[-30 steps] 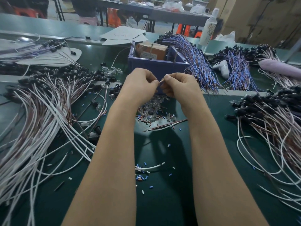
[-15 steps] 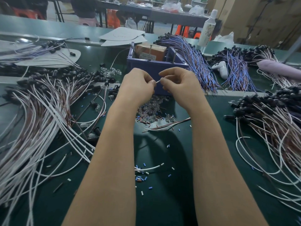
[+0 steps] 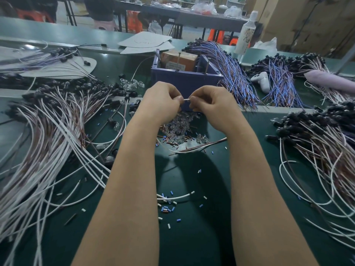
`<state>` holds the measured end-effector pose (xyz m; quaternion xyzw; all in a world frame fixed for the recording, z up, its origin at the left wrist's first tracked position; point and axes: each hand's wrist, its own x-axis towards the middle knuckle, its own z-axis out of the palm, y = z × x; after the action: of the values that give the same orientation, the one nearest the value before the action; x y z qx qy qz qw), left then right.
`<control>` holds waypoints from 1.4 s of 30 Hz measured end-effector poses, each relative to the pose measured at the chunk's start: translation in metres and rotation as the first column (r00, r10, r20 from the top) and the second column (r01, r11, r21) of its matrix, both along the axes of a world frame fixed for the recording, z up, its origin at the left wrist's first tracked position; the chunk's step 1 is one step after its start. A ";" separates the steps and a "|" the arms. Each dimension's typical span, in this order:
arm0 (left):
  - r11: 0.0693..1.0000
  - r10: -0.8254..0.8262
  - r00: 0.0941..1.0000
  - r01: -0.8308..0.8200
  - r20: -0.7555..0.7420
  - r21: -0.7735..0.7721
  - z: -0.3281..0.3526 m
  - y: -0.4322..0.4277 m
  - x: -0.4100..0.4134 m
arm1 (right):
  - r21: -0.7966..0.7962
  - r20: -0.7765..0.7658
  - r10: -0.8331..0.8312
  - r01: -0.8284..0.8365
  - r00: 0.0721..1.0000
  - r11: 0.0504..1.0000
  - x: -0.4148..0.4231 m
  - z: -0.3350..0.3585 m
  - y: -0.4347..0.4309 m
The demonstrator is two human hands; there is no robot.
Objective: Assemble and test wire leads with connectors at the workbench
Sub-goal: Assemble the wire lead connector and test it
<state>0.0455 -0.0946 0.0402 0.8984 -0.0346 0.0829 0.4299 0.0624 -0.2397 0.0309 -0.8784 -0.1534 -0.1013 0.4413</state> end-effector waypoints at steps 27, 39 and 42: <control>0.990 0.126 0.991 -0.128 -0.036 -0.055 -0.002 0.006 0.003 | -0.618 -0.470 -0.024 -0.310 0.882 0.723 -0.014 0.001 0.012; 0.947 0.245 0.963 -0.263 -0.110 -0.187 -0.001 0.010 0.006 | -0.732 -0.477 -0.048 -0.365 0.878 0.576 -0.018 0.001 0.023; 0.937 0.289 0.954 -0.299 -0.081 -0.181 -0.003 0.013 0.007 | -0.729 -0.495 -0.049 -0.384 0.867 0.567 -0.019 0.001 0.025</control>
<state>0.0526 -0.0819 0.0373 0.8500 0.1198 0.1251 0.4976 0.0434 -0.2145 0.0316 -0.9586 -0.1581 0.2358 0.0233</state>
